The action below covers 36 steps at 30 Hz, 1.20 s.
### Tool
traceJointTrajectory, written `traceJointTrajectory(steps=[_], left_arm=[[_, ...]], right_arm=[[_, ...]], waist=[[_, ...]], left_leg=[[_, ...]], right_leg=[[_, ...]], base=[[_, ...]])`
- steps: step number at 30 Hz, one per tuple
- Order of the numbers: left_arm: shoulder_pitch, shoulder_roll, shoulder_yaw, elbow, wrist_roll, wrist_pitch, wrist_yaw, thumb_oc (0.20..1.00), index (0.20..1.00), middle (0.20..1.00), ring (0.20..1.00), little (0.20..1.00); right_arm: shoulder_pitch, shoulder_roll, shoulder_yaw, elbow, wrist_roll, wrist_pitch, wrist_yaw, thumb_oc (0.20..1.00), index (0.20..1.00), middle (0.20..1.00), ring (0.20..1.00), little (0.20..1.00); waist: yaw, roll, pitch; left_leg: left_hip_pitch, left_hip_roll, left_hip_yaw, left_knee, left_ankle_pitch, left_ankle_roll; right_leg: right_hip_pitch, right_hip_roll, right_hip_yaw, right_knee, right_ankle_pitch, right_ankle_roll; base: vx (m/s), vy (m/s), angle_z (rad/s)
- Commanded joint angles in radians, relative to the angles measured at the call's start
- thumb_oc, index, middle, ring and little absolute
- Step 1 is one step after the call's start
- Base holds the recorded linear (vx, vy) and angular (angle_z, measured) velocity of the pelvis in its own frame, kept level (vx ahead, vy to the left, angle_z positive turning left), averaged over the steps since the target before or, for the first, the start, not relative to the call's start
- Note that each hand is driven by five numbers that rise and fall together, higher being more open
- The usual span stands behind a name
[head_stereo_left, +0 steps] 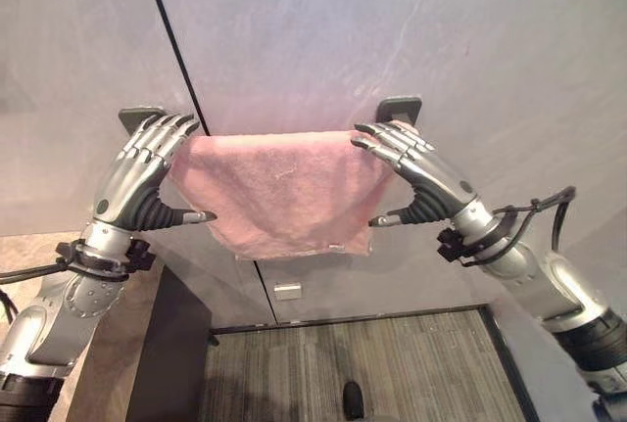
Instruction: Put brush and paste in cup on sink, flatten towel.
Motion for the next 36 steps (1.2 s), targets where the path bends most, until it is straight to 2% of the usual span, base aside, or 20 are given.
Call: traceJointTrajectory(steps=[1,7,11,13,14,16,17,18,22,23,26,27,28,29,30,31,32,33,35,36], left_arm=[[0.027,0.14,-0.007,0.046,-0.042,0.015,0.035,1.0,1.0,1.0,1.0,1.0],[-0.048,0.064,0.024,-0.005,-0.049,0.015,0.13,1.0,1.0,1.0,1.0,1.0],[0.01,0.012,0.111,-0.065,-0.082,0.004,0.172,1.0,1.0,1.0,1.0,1.0],[0.109,-0.023,0.207,-0.111,-0.09,-0.004,0.185,1.0,1.0,1.0,1.0,1.0],[0.115,-0.024,0.208,-0.117,-0.09,-0.003,0.183,1.0,1.0,1.0,1.0,1.0],[0.196,-0.07,0.263,-0.142,-0.132,-0.016,0.181,1.0,1.0,1.0,1.0,1.0],[0.268,-0.124,0.29,-0.156,-0.181,-0.026,0.165,1.0,1.0,1.0,1.0,1.0],[0.274,-0.125,0.289,-0.16,-0.184,-0.026,0.163,1.0,1.0,1.0,1.0,1.0],[0.417,-0.236,0.304,-0.138,-0.299,-0.029,0.098,1.0,1.0,1.0,1.0,1.0],[0.488,-0.272,0.279,-0.103,-0.358,-0.023,0.044,1.0,1.0,1.0,1.0,1.0],[0.536,-0.272,0.25,-0.066,-0.382,-0.012,0.002,1.0,1.0,1.0,1.0,1.0],[0.539,-0.281,0.2,-0.001,-0.461,-0.008,-0.037,1.0,1.0,1.0,1.0,1.0],[0.537,-0.28,0.199,0.002,-0.463,-0.01,-0.038,1.0,1.0,1.0,1.0,1.0],[0.547,-0.273,0.126,0.099,-0.523,0.015,-0.11,1.0,1.0,1.0,1.0,1.0],[0.542,-0.267,0.094,0.135,-0.534,0.02,-0.137,1.0,1.0,1.0,1.0,1.0],[0.528,-0.269,0.05,0.214,-0.556,0.031,-0.154,1.0,1.0,1.0,1.0,1.0],[0.527,-0.269,0.05,0.214,-0.556,0.031,-0.154,1.0,1.0,1.0,1.0,1.0],[0.487,-0.26,-0.015,0.334,-0.526,0.051,-0.172,1.0,1.0,1.0,1.0,1.0],[0.458,-0.257,-0.047,0.435,-0.473,0.067,-0.161,1.0,1.0,1.0,1.0,1.0],[0.438,-0.27,-0.063,0.488,-0.494,0.077,-0.164,1.0,1.0,1.0,1.0,1.0]], right_arm=[[-0.056,-0.1,0.019,0.018,0.089,0.039,-0.022,1.0,1.0,1.0,1.0,1.0],[-0.13,0.007,0.004,-0.037,0.092,0.027,-0.1,1.0,1.0,1.0,1.0,1.0],[-0.062,0.031,-0.069,-0.126,0.131,0.001,-0.124,1.0,1.0,1.0,1.0,1.0],[0.055,0.025,-0.182,-0.198,0.128,-0.018,-0.135,1.0,1.0,1.0,1.0,1.0],[0.063,0.026,-0.183,-0.204,0.128,-0.017,-0.133,1.0,1.0,1.0,1.0,1.0],[0.18,0.025,-0.28,-0.232,0.122,-0.027,-0.141,1.0,1.0,1.0,1.0,1.0],[0.292,0.049,-0.357,-0.243,0.149,-0.033,-0.135,1.0,1.0,1.0,1.0,1.0],[0.301,0.049,-0.36,-0.248,0.151,-0.033,-0.132,1.0,1.0,1.0,1.0,1.0],[0.502,0.122,-0.481,-0.206,0.201,-0.039,-0.122,1.0,1.0,1.0,1.0,1.0],[0.588,0.159,-0.504,-0.153,0.247,-0.037,-0.112,1.0,1.0,1.0,1.0,1.0],[0.642,0.172,-0.495,-0.069,0.278,-0.02,-0.091,1.0,1.0,1.0,1.0,1.0],[0.662,0.165,-0.475,0.004,0.272,-0.008,-0.085,1.0,1.0,1.0,1.0,1.0],[0.66,0.165,-0.475,0.007,0.272,-0.01,-0.086,1.0,1.0,1.0,1.0,1.0],[0.668,0.145,-0.42,0.157,0.255,0.022,-0.072,1.0,1.0,1.0,1.0,1.0],[0.662,0.143,-0.412,0.176,0.245,0.029,-0.071,1.0,1.0,1.0,1.0,1.0],[0.643,0.138,-0.372,0.273,0.237,0.038,-0.069,1.0,1.0,1.0,1.0,1.0],[0.642,0.138,-0.371,0.274,0.237,0.038,-0.069,1.0,1.0,1.0,1.0,1.0],[0.597,0.143,-0.315,0.426,0.25,0.062,-0.064,1.0,1.0,1.0,1.0,1.0],[0.558,0.15,-0.252,0.545,0.283,0.08,-0.039,1.0,1.0,1.0,1.0,1.0],[0.535,0.16,-0.236,0.585,0.308,0.079,-0.033,1.0,1.0,1.0,1.0,1.0]], waist=[[-0.002,-0.029,0.058],[0.005,-0.031,0.036],[0.003,-0.032,0.028],[-0.001,-0.03,0.026],[-0.001,-0.03,0.024],[-0.008,-0.029,0.027],[-0.014,-0.028,0.025],[-0.013,-0.027,0.021],[-0.027,-0.025,0.028],[-0.033,-0.021,0.036],[-0.036,-0.023,0.044],[-0.038,-0.023,0.049],[-0.038,-0.023,0.048],[-0.037,-0.023,0.058],[-0.037,-0.025,0.059],[-0.036,-0.025,0.063],[-0.036,-0.025,0.063],[-0.034,-0.026,0.068],[-0.029,-0.028,0.073],[-0.029,-0.029,0.078]], left_leg=[[0.024,0.023,0.004,0.007,-0.001,-0.013],[0.032,0.019,-0.002,0.007,-0.001,-0.009],[0.04,0.017,-0.006,0.007,-0.003,-0.006],[0.046,0.015,-0.006,0.007,-0.003,-0.003],[0.047,0.015,-0.006,0.007,-0.003,-0.003],[0.047,0.015,-0.006,0.007,-0.001,-0.002],[0.049,0.017,-0.008,0.007,-0.001,-0.001],[0.05,0.017,-0.009,0.007,-0.001,-0.001],[0.045,0.018,-0.016,0.007,0.003,0.0],[0.046,0.02,-0.021,0.007,0.001,0.0],[0.036,0.019,-0.025,0.007,0.011,0.0],[0.037,0.019,-0.029,0.007,0.01,0.0],[0.033,0.018,-0.03,0.007,0.015,0.0],[0.03,0.02,-0.035,0.007,0.017,-0.003],[0.024,0.019,-0.039,0.007,0.024,-0.003],[0.023,0.019,-0.042,0.007,0.026,-0.004],[0.022,0.019,-0.043,0.007,0.026,-0.004],[0.019,0.019,-0.048,0.007,0.029,-0.004],[0.015,0.017,-0.052,0.007,0.032,-0.006],[0.013,0.016,-0.054,0.007,0.034,-0.006]], right_leg=[[0.072,-0.097,-0.021,0.008,-0.068,0.115],[0.084,-0.097,-0.024,0.008,-0.067,0.112],[0.092,-0.1,-0.022,0.008,-0.067,0.111],[0.098,-0.099,-0.023,0.008,-0.069,0.109],[0.099,-0.099,-0.023,0.008,-0.069,0.109],[0.102,-0.1,-0.024,0.008,-0.069,0.107],[0.107,-0.1,-0.026,0.008,-0.07,0.105],[0.108,-0.1,-0.027,0.008,-0.07,0.105],[0.11,-0.1,-0.037,0.008,-0.072,0.099],[0.116,-0.1,-0.046,0.01,-0.077,0.099],[0.109,-0.101,-0.05,0.009,-0.069,0.097],[0.113,-0.101,-0.055,0.01,-0.072,0.099],[0.11,-0.102,-0.055,0.009,-0.068,0.098],[0.113,-0.104,-0.063,0.011,-0.071,0.1],[0.11,-0.105,-0.066,0.01,-0.066,0.1],[0.111,-0.107,-0.071,0.01,-0.064,0.101],[0.11,-0.107,-0.071,0.01,-0.064,0.101],[0.111,-0.111,-0.077,0.011,-0.063,0.102],[0.11,-0.112,-0.081,0.011,-0.062,0.102],[0.107,-0.113,-0.082,0.012,-0.061,0.102]], base=[[-0.04,-0.013,0.12],[-0.03,-0.007,-0.01],[0.0,0.0,0.0],[0.0,0.0,0.0],[0.0,0.0,0.0],[0.0,0.0,0.0],[0.0,0.0,0.0],[0.0,-0.003,0.06],[0.0,-0.001,0.0],[0.0,0.0,0.0],[-0.05,-0.005,0.05],[-0.04,-0.003,0.11],[-0.04,-0.007,0.21],[-0.05,-0.014,0.19],[-0.04,-0.016,0.18],[-0.03,-0.011,0.05],[-0.02,-0.008,0.2],[-0.02,-0.001,0.21],[-0.03,-0.002,0.12],[-0.03,-0.005,0.02]])
